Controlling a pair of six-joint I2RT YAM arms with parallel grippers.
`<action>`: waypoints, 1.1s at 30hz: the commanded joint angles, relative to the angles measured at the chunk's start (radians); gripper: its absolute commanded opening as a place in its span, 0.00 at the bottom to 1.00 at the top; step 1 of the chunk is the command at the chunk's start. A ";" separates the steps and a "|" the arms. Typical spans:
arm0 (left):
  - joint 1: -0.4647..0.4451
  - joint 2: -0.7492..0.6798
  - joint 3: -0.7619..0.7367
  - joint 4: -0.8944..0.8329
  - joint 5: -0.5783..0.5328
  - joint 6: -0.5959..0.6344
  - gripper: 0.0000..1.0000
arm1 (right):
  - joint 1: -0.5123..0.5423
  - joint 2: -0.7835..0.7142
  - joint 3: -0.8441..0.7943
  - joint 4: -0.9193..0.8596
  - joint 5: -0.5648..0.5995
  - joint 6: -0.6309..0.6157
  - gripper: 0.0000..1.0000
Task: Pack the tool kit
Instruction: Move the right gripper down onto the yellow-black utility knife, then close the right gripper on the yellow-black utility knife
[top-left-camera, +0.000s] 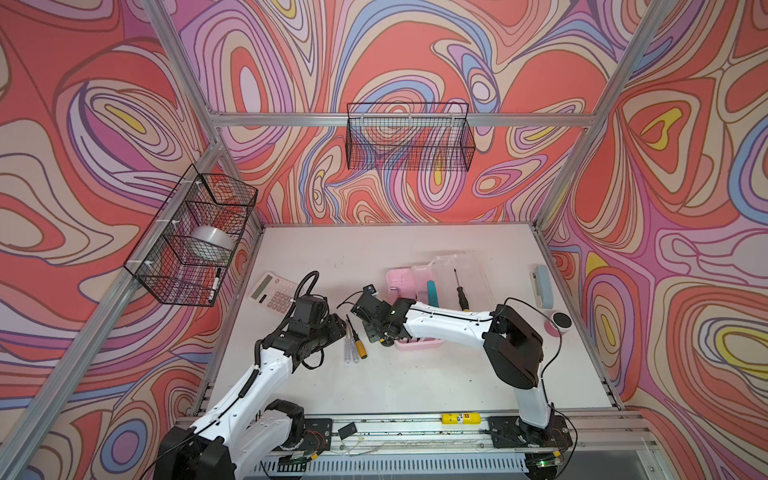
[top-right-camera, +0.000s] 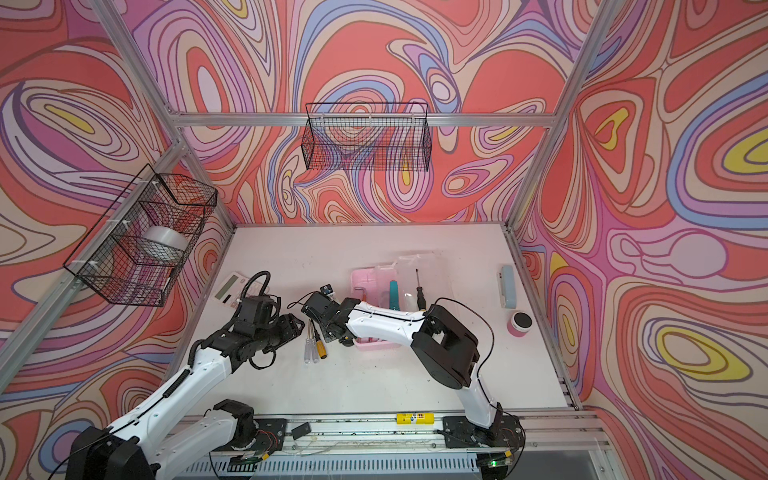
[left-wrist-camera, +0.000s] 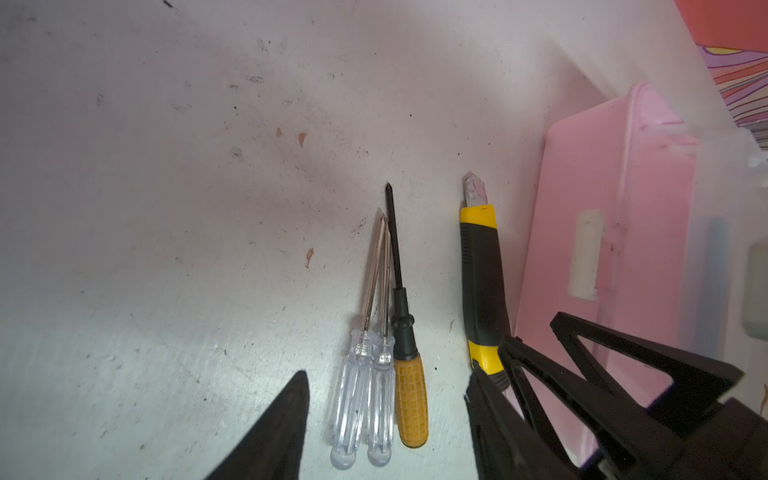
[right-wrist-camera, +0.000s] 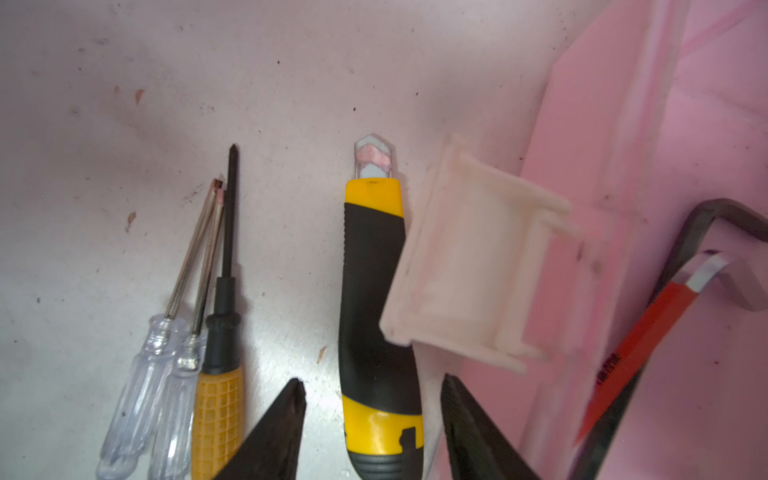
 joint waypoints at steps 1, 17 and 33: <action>0.007 0.010 -0.009 0.023 0.014 -0.014 0.61 | -0.009 0.066 0.044 -0.041 -0.007 -0.012 0.56; 0.007 0.024 -0.022 0.044 0.012 -0.008 0.61 | -0.010 0.216 0.174 -0.151 0.028 0.049 0.58; 0.007 0.049 -0.026 0.063 0.015 -0.006 0.61 | -0.009 0.171 0.143 -0.127 -0.063 0.075 0.53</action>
